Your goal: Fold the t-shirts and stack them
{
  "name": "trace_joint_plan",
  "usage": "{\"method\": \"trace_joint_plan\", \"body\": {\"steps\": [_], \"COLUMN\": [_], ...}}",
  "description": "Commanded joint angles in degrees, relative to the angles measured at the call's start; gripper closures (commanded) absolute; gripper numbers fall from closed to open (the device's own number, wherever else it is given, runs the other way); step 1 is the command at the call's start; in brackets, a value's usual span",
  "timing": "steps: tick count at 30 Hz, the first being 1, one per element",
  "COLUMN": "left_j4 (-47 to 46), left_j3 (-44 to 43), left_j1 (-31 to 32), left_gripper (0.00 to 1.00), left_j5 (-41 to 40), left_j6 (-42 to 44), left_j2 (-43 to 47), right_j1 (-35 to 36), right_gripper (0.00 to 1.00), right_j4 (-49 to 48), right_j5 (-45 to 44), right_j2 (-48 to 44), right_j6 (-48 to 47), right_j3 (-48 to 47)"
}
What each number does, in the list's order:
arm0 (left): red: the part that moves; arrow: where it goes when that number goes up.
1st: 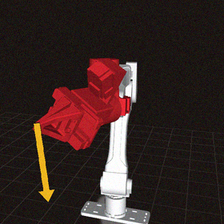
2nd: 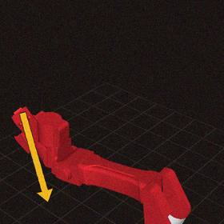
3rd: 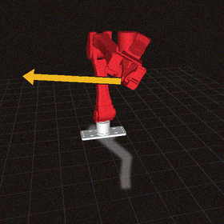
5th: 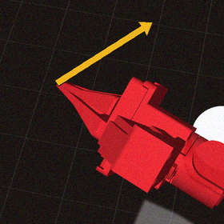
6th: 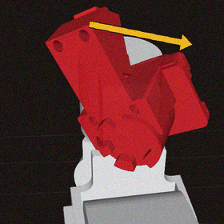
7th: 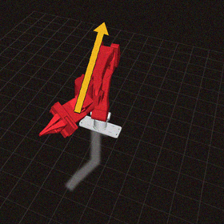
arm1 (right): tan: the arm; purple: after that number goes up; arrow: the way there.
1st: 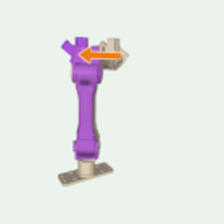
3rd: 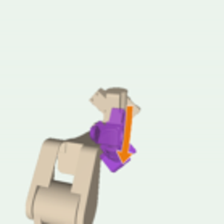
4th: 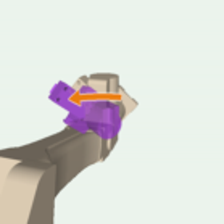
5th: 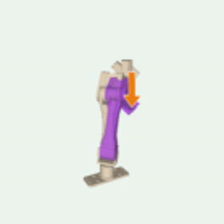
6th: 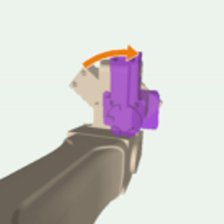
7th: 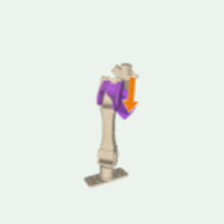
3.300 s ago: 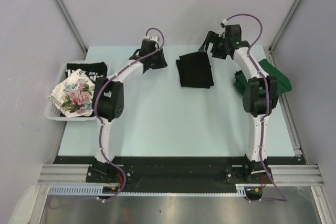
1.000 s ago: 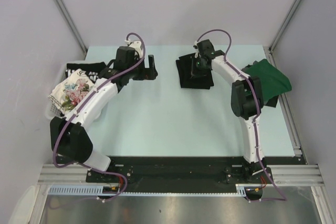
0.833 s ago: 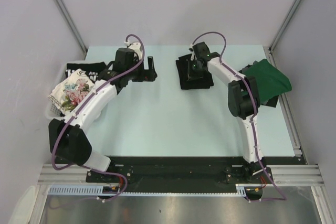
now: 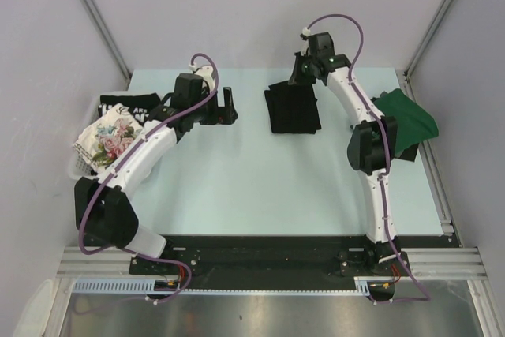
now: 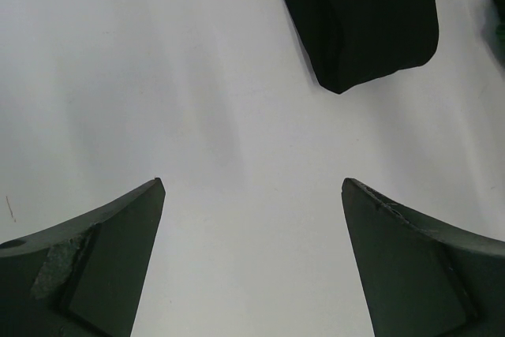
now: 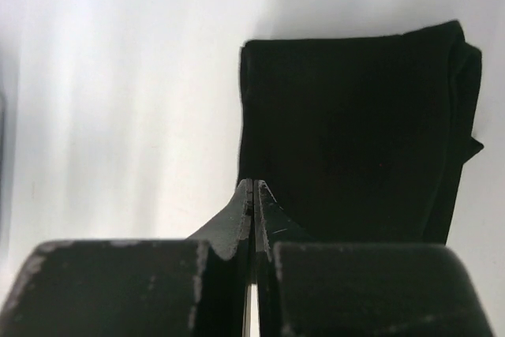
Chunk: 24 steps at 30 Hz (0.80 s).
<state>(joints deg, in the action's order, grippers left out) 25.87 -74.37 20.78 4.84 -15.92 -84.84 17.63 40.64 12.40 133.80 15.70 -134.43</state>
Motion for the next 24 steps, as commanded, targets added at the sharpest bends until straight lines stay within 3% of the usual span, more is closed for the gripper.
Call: {"method": "trace_joint_plan", "body": {"steps": [1, 13, 24], "left_j4": [-0.73, -0.64, -0.73], "left_j3": [-0.34, -0.86, -1.13], "left_j1": [0.23, 0.14, 0.14], "left_gripper": [0.01, 0.01, 0.01], "left_j5": [1.84, 2.45, 2.89], "left_j6": [0.54, 1.16, 1.33], "left_j2": [1.16, -0.24, -0.77], "right_j1": [0.04, 4.08, 2.76], "right_gripper": [1.0, 1.0, 1.0], "right_j4": [0.14, -5.31, -1.09], "right_j5": [1.74, 4.12, 4.21], "right_j2": [5.85, 4.46, 5.95], "right_j6": [1.08, 3.28, 4.07], "right_j3": [-1.01, 13.58, 1.21]}}
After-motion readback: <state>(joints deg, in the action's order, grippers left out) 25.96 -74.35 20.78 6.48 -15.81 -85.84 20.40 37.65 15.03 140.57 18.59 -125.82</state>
